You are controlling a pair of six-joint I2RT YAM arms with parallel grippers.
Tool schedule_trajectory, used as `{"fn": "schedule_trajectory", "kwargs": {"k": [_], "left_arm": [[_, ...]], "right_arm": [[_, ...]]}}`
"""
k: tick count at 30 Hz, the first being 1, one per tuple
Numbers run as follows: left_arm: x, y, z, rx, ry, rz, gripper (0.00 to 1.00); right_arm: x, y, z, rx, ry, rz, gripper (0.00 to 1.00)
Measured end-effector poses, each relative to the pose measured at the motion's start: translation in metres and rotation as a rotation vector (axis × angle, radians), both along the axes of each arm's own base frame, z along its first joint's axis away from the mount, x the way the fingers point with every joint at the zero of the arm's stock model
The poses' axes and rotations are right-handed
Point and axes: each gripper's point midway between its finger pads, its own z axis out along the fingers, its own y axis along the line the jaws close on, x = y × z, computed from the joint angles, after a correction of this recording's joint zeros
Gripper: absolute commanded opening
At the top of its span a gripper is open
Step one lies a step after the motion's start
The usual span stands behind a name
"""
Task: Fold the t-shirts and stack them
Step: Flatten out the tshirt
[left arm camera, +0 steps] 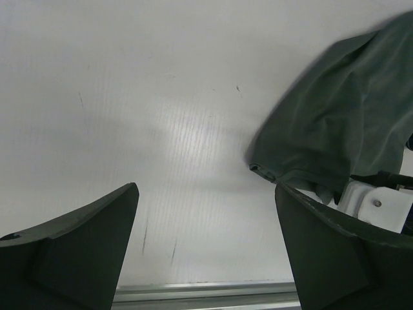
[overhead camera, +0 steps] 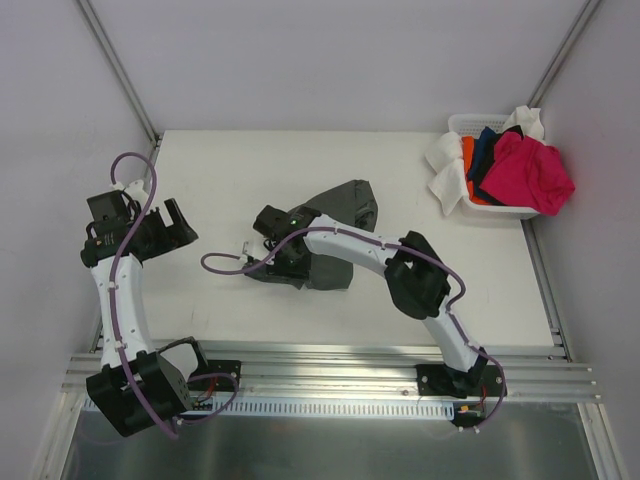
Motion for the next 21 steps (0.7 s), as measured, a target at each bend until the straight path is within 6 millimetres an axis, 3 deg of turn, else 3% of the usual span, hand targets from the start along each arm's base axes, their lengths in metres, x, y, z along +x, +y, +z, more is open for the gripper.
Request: {"fn": "schedule_trajectory", "kwargs": {"k": [6,7,10,12,15,18,21], "left_arm": [[-0.001,-0.001,0.0,-0.013,0.004,0.011,0.88],[-0.001,-0.001,0.0,-0.015,0.004,0.013,0.88],[-0.002,-0.002,0.0,-0.018,0.006,0.016,0.88],[-0.002,-0.002,0.0,-0.019,0.007,0.017,0.88],[-0.004,-0.003,-0.001,-0.02,0.01,0.017,0.88],[-0.005,-0.003,-0.004,-0.022,0.015,0.017,0.89],[-0.006,-0.003,-0.009,-0.026,0.023,0.017,0.88]], "right_arm": [[0.016,-0.004,-0.005,-0.037,-0.078,-0.019,0.42],[0.018,-0.005,-0.005,-0.041,-0.086,-0.02,0.38],[0.022,-0.006,-0.004,-0.05,-0.11,-0.015,0.06],[0.026,-0.008,-0.004,-0.058,-0.126,-0.016,0.01],[0.032,-0.011,0.001,-0.061,-0.146,-0.02,0.01],[0.045,-0.012,0.025,-0.047,-0.175,-0.028,0.01],[0.069,0.004,0.079,0.055,-0.257,-0.041,0.01]]}}
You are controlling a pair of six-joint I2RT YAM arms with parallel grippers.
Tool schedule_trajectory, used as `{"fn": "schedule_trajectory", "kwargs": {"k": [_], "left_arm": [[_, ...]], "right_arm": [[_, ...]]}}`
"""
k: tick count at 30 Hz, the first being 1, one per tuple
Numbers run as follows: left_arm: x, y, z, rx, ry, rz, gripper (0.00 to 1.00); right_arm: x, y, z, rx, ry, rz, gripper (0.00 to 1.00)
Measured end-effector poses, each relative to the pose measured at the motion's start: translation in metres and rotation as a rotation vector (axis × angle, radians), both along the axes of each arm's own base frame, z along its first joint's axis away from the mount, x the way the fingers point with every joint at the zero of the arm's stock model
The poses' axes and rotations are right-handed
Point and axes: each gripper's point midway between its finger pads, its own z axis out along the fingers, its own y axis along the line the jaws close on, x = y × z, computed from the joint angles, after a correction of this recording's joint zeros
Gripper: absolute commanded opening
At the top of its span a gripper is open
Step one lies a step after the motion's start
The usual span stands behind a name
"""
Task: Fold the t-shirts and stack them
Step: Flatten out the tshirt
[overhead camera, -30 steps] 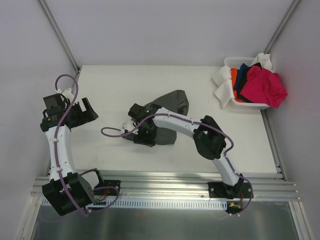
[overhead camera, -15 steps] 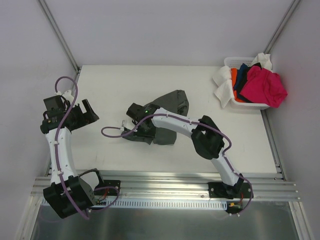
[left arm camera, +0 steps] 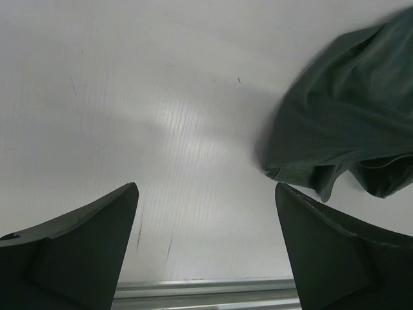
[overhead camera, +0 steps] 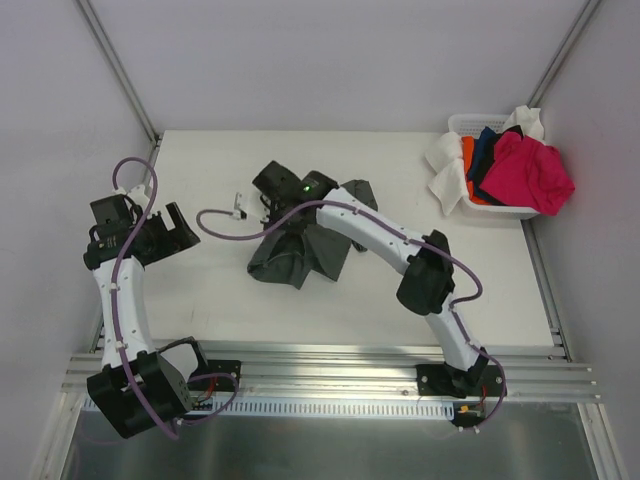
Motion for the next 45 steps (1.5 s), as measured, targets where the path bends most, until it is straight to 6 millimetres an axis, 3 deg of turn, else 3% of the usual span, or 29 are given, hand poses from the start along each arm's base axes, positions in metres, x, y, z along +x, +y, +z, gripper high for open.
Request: {"fn": "schedule_trajectory", "kwargs": {"k": [4,6,9,12,15,17,19,21,23,26,27,29,31,34,37,40,42,45], "left_arm": [[0.002,0.001,-0.006,-0.006,0.006,0.004,0.88],[0.005,0.002,-0.007,-0.009,0.002,0.008,0.88],[0.01,0.003,-0.008,-0.014,-0.002,0.015,0.88],[0.013,0.005,-0.011,-0.018,0.006,0.016,0.88],[0.015,0.006,-0.015,-0.023,0.018,0.016,0.88],[0.016,0.006,-0.016,-0.026,0.02,0.017,0.88],[0.018,0.007,-0.017,-0.026,0.019,0.018,0.88],[0.019,0.007,-0.017,-0.027,0.017,0.018,0.88],[0.02,0.007,-0.018,-0.029,0.018,0.019,0.88],[0.02,0.007,-0.018,-0.03,0.018,0.019,0.88],[0.02,0.007,-0.018,-0.03,0.018,0.019,0.89],[0.02,0.007,-0.018,-0.031,0.019,0.019,0.88],[0.021,0.007,-0.018,-0.032,0.02,0.02,0.88],[0.021,0.007,-0.019,-0.035,0.024,0.021,0.88],[0.021,0.007,-0.019,-0.035,0.024,0.021,0.88],[0.021,0.007,-0.019,-0.035,0.024,0.021,0.88],[0.021,0.007,-0.019,-0.034,0.024,0.022,0.89],[0.02,0.008,-0.019,-0.03,0.024,0.024,0.89]], "right_arm": [[0.022,0.016,0.107,0.217,-0.177,0.004,0.01],[0.021,0.013,0.158,0.312,-0.26,0.012,0.01],[0.015,0.0,0.217,0.418,-0.355,0.006,0.01],[0.018,-0.02,0.257,0.492,-0.427,-0.03,0.0],[0.044,-0.068,0.273,0.496,-0.483,-0.141,0.01],[0.07,-0.12,0.261,0.428,-0.499,-0.261,0.01],[0.092,-0.178,0.228,0.321,-0.471,-0.393,0.01],[0.098,-0.232,0.176,0.195,-0.378,-0.508,0.01],[0.089,-0.272,0.118,0.076,-0.261,-0.589,0.01],[0.055,-0.315,0.035,-0.107,-0.056,-0.656,0.39],[0.04,-0.323,0.016,-0.167,0.008,-0.659,0.59],[0.019,-0.329,-0.01,-0.242,0.099,-0.648,0.63],[0.009,-0.325,-0.017,-0.259,0.146,-0.629,0.65],[0.013,-0.296,-0.003,-0.181,0.142,-0.57,0.63],[0.018,-0.246,0.022,-0.051,0.124,-0.456,0.61],[0.006,-0.188,0.042,0.068,0.143,-0.282,0.6],[-0.014,-0.154,0.044,0.11,0.194,-0.155,0.59],[-0.041,-0.114,0.03,0.111,0.306,-0.009,0.57]]}}
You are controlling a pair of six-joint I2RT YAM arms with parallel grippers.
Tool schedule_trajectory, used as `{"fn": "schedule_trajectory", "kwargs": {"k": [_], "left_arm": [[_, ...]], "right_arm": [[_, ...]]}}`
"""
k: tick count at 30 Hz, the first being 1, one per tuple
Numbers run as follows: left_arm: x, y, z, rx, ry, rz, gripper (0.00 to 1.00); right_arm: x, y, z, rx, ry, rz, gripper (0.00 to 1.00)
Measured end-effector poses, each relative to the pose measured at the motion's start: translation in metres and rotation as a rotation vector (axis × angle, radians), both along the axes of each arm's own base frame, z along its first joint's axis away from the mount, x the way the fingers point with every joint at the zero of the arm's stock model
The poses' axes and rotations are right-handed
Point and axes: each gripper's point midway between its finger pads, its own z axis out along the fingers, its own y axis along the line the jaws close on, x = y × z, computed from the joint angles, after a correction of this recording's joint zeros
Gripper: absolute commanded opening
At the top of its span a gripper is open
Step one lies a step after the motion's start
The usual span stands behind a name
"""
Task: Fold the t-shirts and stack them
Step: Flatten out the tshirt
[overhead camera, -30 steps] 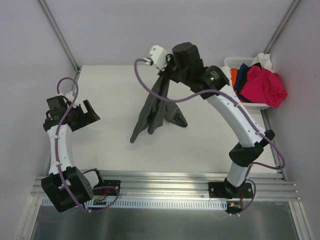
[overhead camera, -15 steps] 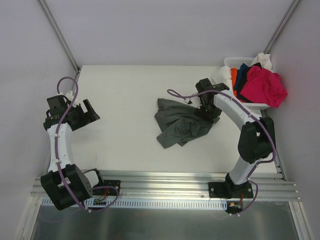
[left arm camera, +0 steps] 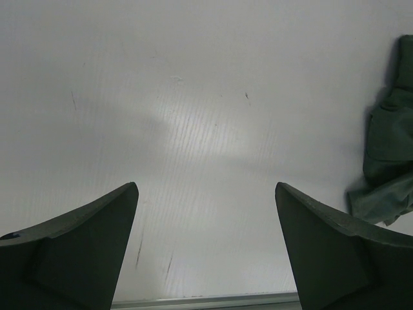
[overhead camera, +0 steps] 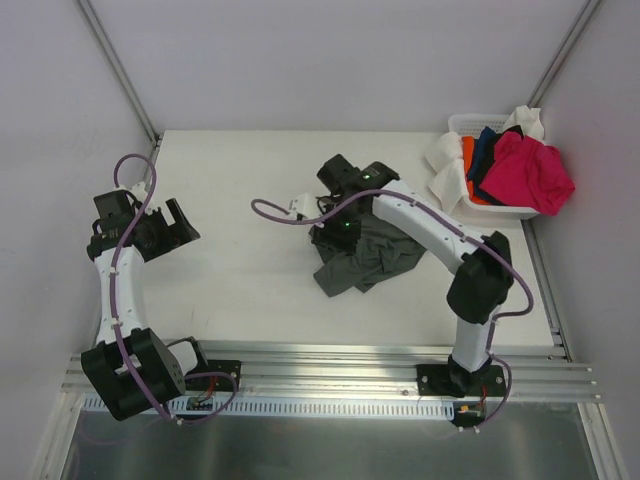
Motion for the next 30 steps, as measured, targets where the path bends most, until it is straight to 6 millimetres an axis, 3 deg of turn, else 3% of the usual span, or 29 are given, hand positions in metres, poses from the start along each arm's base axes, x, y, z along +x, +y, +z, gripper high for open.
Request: {"fn": "schedule_trajectory", "kwargs": {"k": [4,9,13,18,24,30], "left_arm": [[-0.001,0.0,0.004,0.008,-0.016,0.0,0.89],[-0.006,-0.002,0.005,0.014,-0.027,0.0,0.89],[-0.007,-0.002,0.006,0.021,-0.032,0.0,0.89],[-0.008,0.0,0.007,0.035,-0.032,0.007,0.9],[-0.008,0.001,0.005,0.039,-0.026,0.012,0.9],[-0.008,0.001,0.004,0.037,-0.022,0.012,0.91]], "right_arm": [[-0.015,0.034,-0.05,-0.045,0.145,0.106,0.55],[-0.017,0.056,-0.086,-0.086,0.221,0.157,0.55],[-0.015,0.078,-0.093,-0.071,0.213,0.203,0.55],[-0.026,0.088,-0.092,-0.068,0.216,0.261,0.55],[-0.038,0.079,-0.096,-0.107,0.25,0.307,0.55],[-0.042,0.062,-0.112,-0.162,0.301,0.316,0.54]]}}
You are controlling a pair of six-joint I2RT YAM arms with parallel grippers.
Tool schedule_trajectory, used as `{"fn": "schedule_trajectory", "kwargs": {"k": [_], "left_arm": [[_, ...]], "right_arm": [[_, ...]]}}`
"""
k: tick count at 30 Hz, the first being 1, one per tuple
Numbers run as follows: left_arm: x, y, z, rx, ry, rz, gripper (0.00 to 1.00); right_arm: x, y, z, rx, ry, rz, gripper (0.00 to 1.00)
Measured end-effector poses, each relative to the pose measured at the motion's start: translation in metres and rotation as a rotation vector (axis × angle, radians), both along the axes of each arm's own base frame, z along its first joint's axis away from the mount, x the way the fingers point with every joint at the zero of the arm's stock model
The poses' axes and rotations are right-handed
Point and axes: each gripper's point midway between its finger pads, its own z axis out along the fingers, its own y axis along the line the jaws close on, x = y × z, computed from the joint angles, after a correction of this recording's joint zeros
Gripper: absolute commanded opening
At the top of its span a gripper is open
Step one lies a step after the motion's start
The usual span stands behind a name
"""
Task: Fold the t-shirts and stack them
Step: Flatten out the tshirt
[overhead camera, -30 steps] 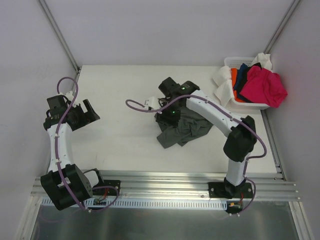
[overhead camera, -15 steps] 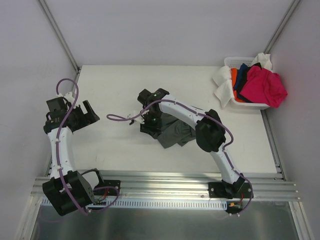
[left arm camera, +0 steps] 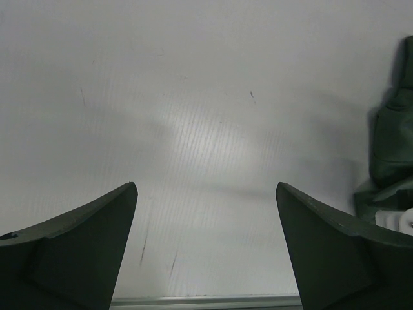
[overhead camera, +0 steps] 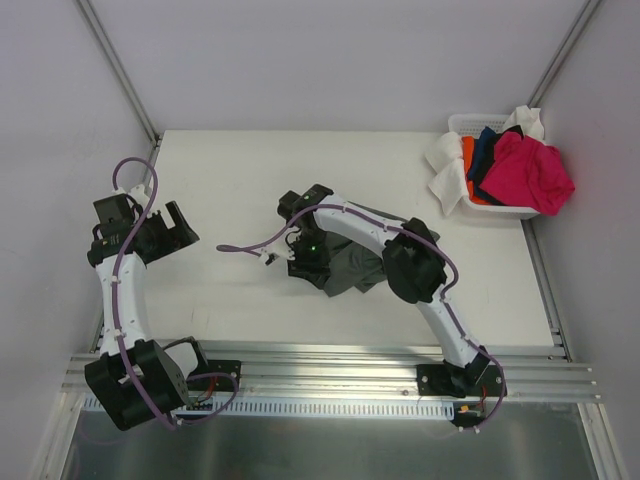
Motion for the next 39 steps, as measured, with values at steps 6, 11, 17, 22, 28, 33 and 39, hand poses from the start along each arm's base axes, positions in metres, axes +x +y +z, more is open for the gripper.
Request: {"fn": "schedule_trajectory", "kwargs": {"k": [6,11,17,22,28,33,39], "left_arm": [[0.0,0.0,-0.002,-0.003,0.008,0.0,0.9],[0.0,0.0,-0.002,-0.004,0.009,0.001,0.9],[0.0,0.0,-0.003,-0.005,0.01,0.001,0.9],[-0.001,0.0,-0.004,-0.007,0.014,0.001,0.9],[-0.001,0.001,-0.007,-0.013,0.025,0.007,0.9],[0.0,0.002,-0.01,-0.017,0.033,0.007,0.9],[0.0,0.002,-0.011,-0.018,0.037,0.007,0.9]], "right_arm": [[0.005,-0.006,-0.02,-0.037,0.024,0.0,0.48],[0.011,-0.005,-0.027,-0.043,0.021,0.0,0.27],[0.015,-0.005,-0.025,-0.038,0.012,-0.005,0.29],[0.021,-0.007,-0.026,-0.036,-0.002,-0.011,0.34],[0.031,-0.004,-0.025,-0.01,-0.025,-0.029,0.38],[0.043,0.009,-0.017,0.042,-0.07,-0.035,0.41],[0.051,0.015,-0.014,0.063,-0.101,-0.033,0.42]]}}
